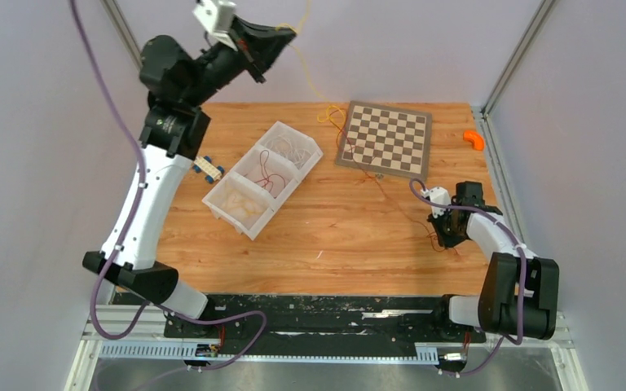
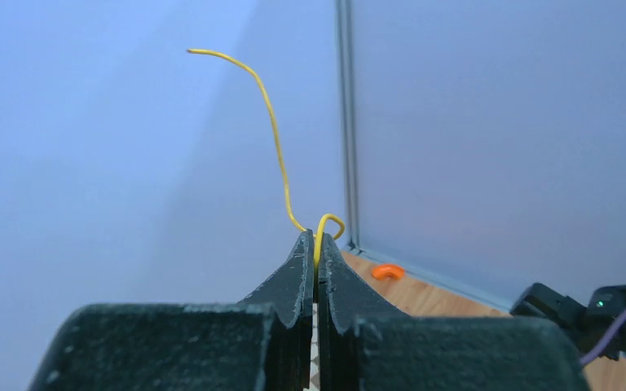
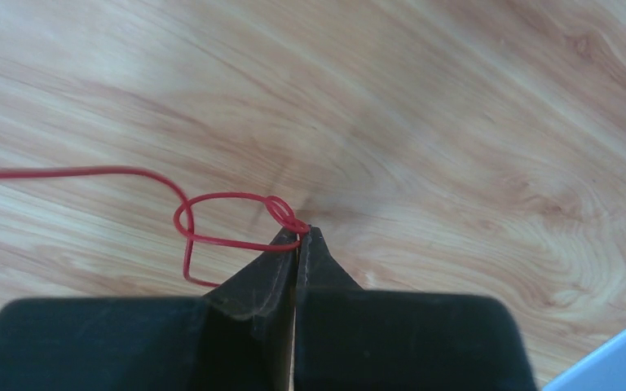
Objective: Untangle the cables
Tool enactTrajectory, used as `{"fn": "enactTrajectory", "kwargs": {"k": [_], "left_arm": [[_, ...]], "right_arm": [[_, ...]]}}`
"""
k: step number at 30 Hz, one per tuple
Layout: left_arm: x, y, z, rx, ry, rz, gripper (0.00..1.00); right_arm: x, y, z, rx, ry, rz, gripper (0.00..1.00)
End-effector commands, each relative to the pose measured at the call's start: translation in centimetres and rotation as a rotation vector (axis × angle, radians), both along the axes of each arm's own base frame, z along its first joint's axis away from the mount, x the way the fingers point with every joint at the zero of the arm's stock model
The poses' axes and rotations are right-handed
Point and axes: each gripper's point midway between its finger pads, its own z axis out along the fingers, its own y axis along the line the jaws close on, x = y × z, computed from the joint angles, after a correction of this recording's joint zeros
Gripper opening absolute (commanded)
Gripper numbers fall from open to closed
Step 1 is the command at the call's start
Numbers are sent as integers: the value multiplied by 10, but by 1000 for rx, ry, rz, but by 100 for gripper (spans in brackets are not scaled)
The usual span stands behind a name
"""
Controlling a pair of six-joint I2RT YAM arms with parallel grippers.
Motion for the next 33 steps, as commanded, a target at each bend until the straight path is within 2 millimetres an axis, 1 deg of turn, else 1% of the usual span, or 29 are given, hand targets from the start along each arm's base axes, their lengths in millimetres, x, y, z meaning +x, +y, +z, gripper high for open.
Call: {"fn": "enactTrajectory", "kwargs": {"k": [1,2,3,4,5,6,7,8,9,12,13,14,15,16,17,18,19,22,23,24,25,26,27,28,31,32,33], "left_arm": [[15,42,14,-108,99,66,0],[20,50,12,-107,104,91,0],[29,66,11,-119,120,132,0],[33,74,9,-134,146,145,0],[42,92,8,-142,153,187,0],[46,100,7,-150,166,205,0],[54,118,6,-154,164,250,0],[57,126,5,-151,160,273,0],[64,142,4,-151,159,315,0],[76,174,1,-128,149,396,0],[83,192,-1,-126,147,449,0],[85,201,0,-114,136,474,0],[92,217,2,-112,130,517,0],[96,226,0,-107,135,545,0],[103,244,3,-114,129,590,0],[104,252,5,-121,131,606,0],[108,267,11,-127,119,638,0],[113,292,20,-117,86,694,0],[114,295,27,-112,64,701,0],[119,300,24,-99,63,717,0],[116,302,34,-99,35,731,0],[120,307,33,-92,31,748,0],[118,311,41,-95,6,772,0],[120,315,41,-97,4,784,0],[118,320,49,-105,-24,818,0],[116,321,51,-108,-27,822,0],[115,315,49,-101,-20,793,0]], "right_arm": [[8,-32,-4,-126,-42,48,0],[5,-37,-6,-132,-31,45,0],[3,-41,-9,-137,-19,38,0],[1,-46,-11,-142,-11,31,0],[0,-50,-12,-146,-3,26,0],[-2,-55,-13,-154,2,20,0],[-4,-61,-15,-161,8,16,0],[-6,-67,-16,-170,14,9,0],[-9,-73,-17,-177,19,5,0],[-17,-92,-21,-200,40,-15,0],[-19,-97,-23,-207,47,-19,0],[-22,-105,-25,-220,54,-19,0],[-26,-112,-28,-228,63,-27,0],[-30,-119,-30,-236,73,-38,0],[-33,-126,-33,-243,83,-48,0],[-36,-134,-35,-249,92,-60,0],[-39,-142,-37,-254,101,-74,0],[-49,-169,-43,-275,126,-128,0],[-52,-177,-45,-277,137,-141,0],[-54,-185,-47,-280,147,-158,0],[-57,-192,-48,-280,155,-175,0],[-58,-198,-50,-276,163,-190,0],[-60,-203,-52,-272,167,-205,0],[-61,-207,-53,-270,172,-216,0],[-71,-218,-54,-299,201,-230,0],[-73,-219,-53,-299,201,-234,0],[-72,-219,-52,-296,195,-235,0]]}}
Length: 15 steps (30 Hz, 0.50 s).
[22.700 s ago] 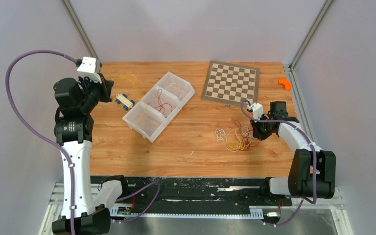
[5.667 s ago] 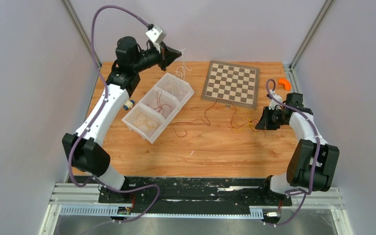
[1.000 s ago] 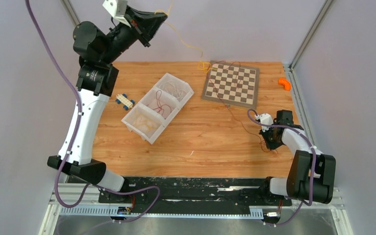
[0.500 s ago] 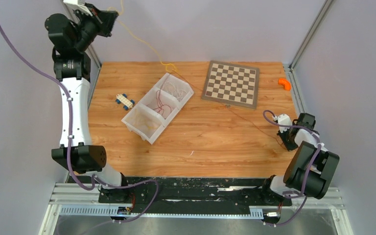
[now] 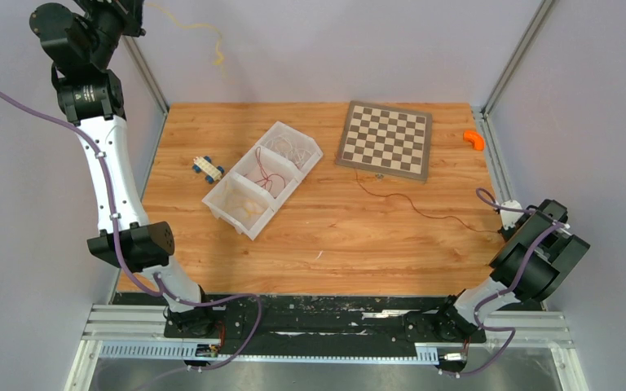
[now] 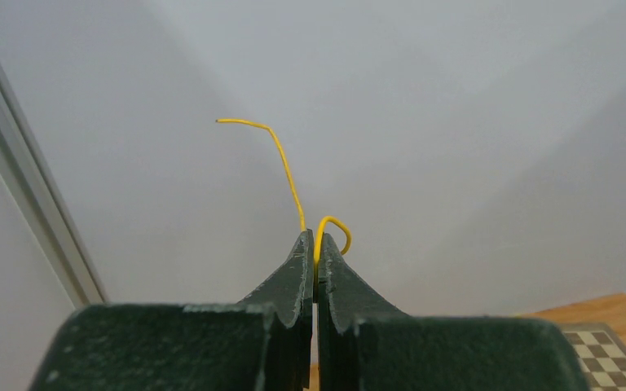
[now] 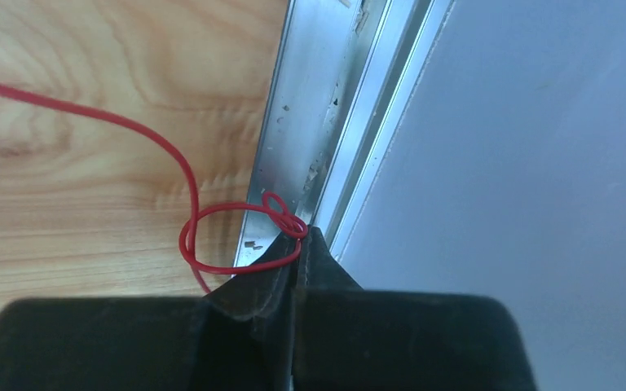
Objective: Untangle the cables
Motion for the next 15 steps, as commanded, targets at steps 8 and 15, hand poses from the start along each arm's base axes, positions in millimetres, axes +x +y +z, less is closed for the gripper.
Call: {"fn": "enactTrajectory", "kwargs": {"k": [8,15], "left_arm": [[-50,-74,-10,31,16,-359,0],[-89,-93,-118,187,220,-435,0]], "right_arm": [[-16,77,3,326,28,48,0],[10,135,59,536,-130,139,0]]}}
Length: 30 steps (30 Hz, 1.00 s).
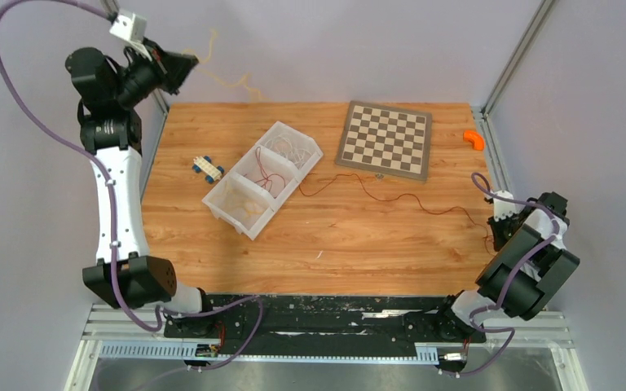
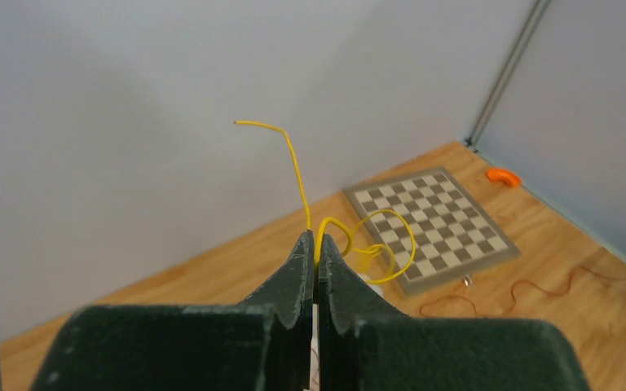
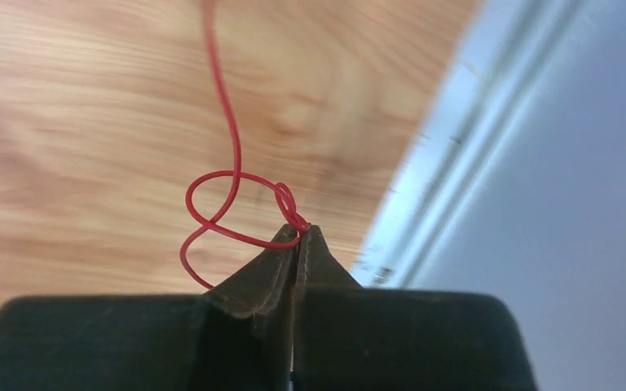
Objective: Untangle the cables
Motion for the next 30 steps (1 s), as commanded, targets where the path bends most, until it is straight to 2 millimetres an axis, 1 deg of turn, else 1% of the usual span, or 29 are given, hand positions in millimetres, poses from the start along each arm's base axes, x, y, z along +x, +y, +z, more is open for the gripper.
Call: {"fn": "enactTrajectory", "kwargs": {"k": [1,2,3,4,5,6,7,8,9,10,11,12,13,15,17,21,25,28,30], "left_arm": [[-59,-23,-35,177,-4,-110,0],[-61,-23,-61,211,31,-125,0],[-72,-26,-65,230,24,-131,0],[-74,-27,-87,249,60,-142,0],[-82,-30,-90,259,54,-147,0],[-84,-30,-108,261,88,-155,0],[-90,-32,-112,267,86,-156,0],[-92,-32,-128,262,121,-162,0],[-97,-33,-132,266,121,-162,0],[-99,-33,-149,266,155,-167,0],[-104,-33,-153,273,155,-162,0],[-106,-32,-169,279,182,-162,0],[-110,-31,-179,284,197,-154,0],[-114,-29,-191,310,203,-144,0],[-116,-27,-199,339,195,-134,0],[-113,-24,-204,347,206,-123,0],[-108,-22,-216,355,234,-132,0],[-105,-19,-232,381,261,-135,0],[-103,-14,-247,416,282,-130,0]], "right_arm": [[5,77,33,298,-66,65,0],[8,83,41,314,-82,76,0],[14,88,48,324,-100,90,0],[17,92,53,335,-107,90,0],[21,97,57,344,-115,97,0],[25,100,61,349,-119,103,0],[29,104,64,354,-119,108,0],[32,106,66,360,-122,111,0],[34,110,68,366,-121,117,0],[37,113,70,373,-121,119,0],[39,115,71,377,-123,123,0],[41,118,73,383,-123,124,0],[43,120,74,388,-125,124,0],[47,125,77,399,-129,128,0],[49,129,78,408,-128,133,0],[52,136,80,428,-123,136,0],[53,138,79,434,-120,133,0],[50,138,78,428,-114,135,0],[49,138,76,426,-113,137,0]]}}
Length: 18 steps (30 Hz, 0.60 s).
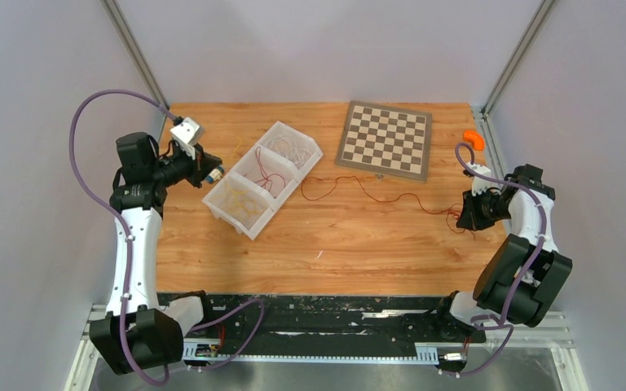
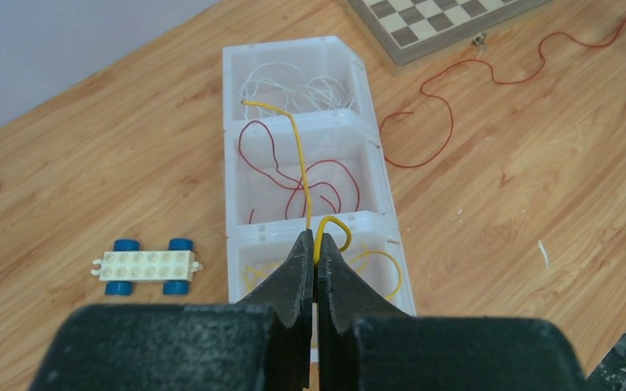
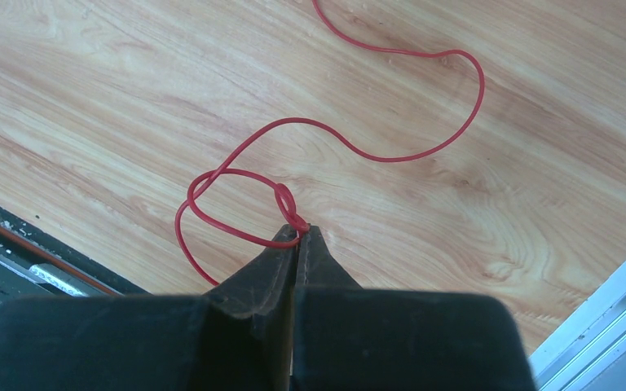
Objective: Untangle the cables
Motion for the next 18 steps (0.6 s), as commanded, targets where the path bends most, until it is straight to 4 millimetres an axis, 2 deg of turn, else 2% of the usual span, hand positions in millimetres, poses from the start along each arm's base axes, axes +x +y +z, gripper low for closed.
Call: {"fn": "enactTrajectory", "kwargs": {"k": [1,6,10,12,15,18], "left_arm": [[4,9,-33,109,9,-18,0],[9,21,-74,212,53,-33,0],[-10,17,-124,291,185,-137,0],[-12,17,-146,328,268,-154,0],[-5,13,-178,370,392,-157,0],[11,18,-197,440,469,-101,0]], "right_arm": [[7,4,10,18,-37,8,0],[5,4,7,22,-25,7,0],[7,2,7,17,-22,4,0],[8,2,7,21,-23,2,0],[11,4,9,35,-20,-5,0],[14,9,12,42,-21,-4,0]]}}
